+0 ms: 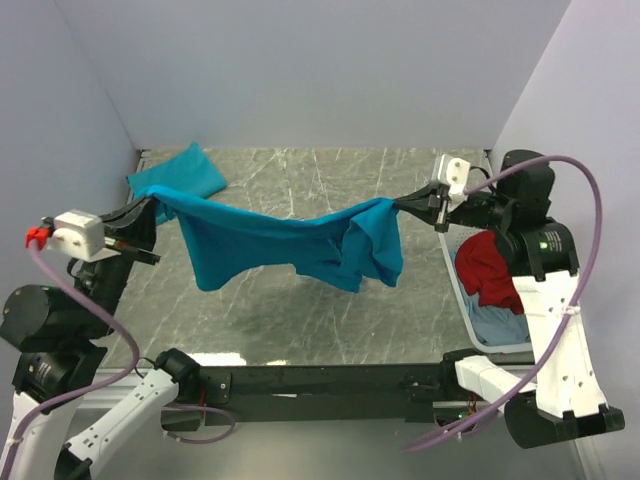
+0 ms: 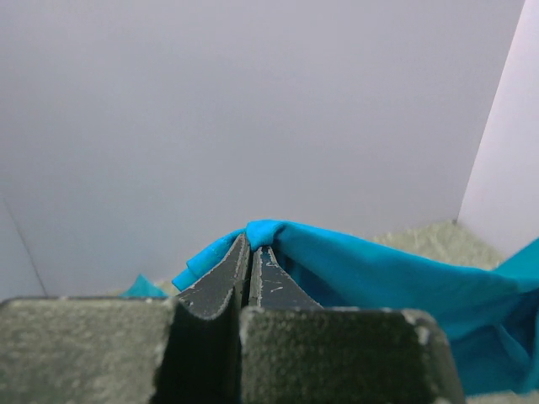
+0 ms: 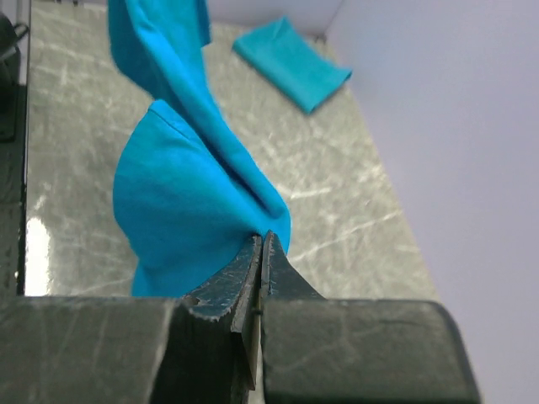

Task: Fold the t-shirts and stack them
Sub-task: Flatten the tshirt out

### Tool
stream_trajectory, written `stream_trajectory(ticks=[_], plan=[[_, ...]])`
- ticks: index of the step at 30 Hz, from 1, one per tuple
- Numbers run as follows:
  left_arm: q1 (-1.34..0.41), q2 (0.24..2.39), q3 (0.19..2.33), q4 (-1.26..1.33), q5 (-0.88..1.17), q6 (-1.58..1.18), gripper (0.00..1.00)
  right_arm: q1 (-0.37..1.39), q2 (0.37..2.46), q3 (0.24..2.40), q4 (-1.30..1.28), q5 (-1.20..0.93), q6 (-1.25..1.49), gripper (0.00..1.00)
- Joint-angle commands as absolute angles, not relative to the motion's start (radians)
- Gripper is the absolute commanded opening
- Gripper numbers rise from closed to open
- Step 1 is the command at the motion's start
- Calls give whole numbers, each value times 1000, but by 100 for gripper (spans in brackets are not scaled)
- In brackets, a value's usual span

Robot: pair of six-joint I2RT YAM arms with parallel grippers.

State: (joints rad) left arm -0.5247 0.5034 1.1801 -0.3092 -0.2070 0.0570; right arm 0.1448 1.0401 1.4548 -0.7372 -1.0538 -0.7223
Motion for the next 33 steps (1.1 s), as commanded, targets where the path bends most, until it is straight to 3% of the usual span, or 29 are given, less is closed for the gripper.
stream_trajectory(ticks=[1, 10, 13, 15, 16, 17, 18, 19, 21, 24, 27, 28, 31, 33], plan=[[-520, 515, 1203, -236, -227, 38, 0, 138, 1022, 1517, -692, -1088, -660, 0], [-502, 825, 983, 44, -327, -196, 1, 129, 1218, 1309, -162, -916, -256, 1], [-395, 1010, 942, 142, -221, -339, 1, 111, 1391, 1316, -62, -809, -154, 2], [-273, 1188, 942, 163, -108, -483, 1, 89, 1541, 1353, -37, -680, -101, 11], [-200, 1254, 952, 158, -50, -559, 3, 78, 1598, 1377, -44, -639, -83, 28], [-168, 1391, 1007, 112, -8, -592, 18, 71, 1653, 1414, -78, -552, -83, 39], [-141, 1457, 1050, 71, 26, -615, 45, 66, 1739, 1474, -106, -496, -80, 48], [-114, 1551, 1142, -25, 82, -630, 62, 66, 1782, 1503, -147, -395, -71, 61], [-109, 1585, 1205, -70, 80, -614, 74, 64, 1781, 1488, -158, -330, -66, 71], [-109, 1530, 1227, -80, 52, -552, 84, 61, 1718, 1424, -135, -288, -87, 73], [-109, 1453, 1227, -113, 89, -470, 85, 55, 1649, 1402, -188, -406, -194, 72], [-109, 1431, 1223, -151, 122, -413, 85, 54, 1643, 1417, -356, -627, -268, 72], [-112, 1358, 1181, -265, 265, -283, 84, 64, 1625, 1462, -821, -953, -732, 69], [-118, 1278, 1129, -297, 285, -241, 84, 101, 1580, 1395, -1033, -973, -1080, 67]])
